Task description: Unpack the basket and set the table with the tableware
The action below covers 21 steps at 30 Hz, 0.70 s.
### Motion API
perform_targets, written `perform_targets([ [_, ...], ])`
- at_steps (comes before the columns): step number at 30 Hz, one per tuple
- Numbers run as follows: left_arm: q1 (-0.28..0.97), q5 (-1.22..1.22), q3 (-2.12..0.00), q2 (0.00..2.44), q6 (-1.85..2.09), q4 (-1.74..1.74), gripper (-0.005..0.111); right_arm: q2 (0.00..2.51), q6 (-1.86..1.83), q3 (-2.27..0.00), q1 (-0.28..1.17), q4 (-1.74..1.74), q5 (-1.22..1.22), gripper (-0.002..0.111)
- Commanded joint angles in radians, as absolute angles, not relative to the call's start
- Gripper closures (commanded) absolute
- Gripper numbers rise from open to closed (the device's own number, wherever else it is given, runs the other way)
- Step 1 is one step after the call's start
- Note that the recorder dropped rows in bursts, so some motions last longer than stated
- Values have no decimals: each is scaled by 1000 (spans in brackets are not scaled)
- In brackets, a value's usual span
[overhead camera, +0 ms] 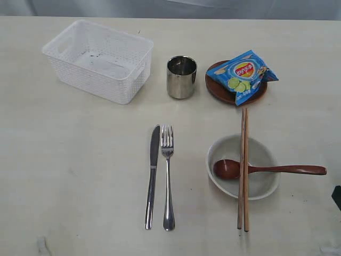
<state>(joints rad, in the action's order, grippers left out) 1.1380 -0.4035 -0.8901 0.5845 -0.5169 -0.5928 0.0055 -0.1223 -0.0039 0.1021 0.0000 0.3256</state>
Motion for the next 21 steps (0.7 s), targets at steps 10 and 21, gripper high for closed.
perform_targets([
  [10,892,-370,-775,563,0,-89,107,0,-119,0,102,0,327,108],
  [21,512,-222,-513,338,-128,-89,107,0,-119,0,102,0,327,108],
])
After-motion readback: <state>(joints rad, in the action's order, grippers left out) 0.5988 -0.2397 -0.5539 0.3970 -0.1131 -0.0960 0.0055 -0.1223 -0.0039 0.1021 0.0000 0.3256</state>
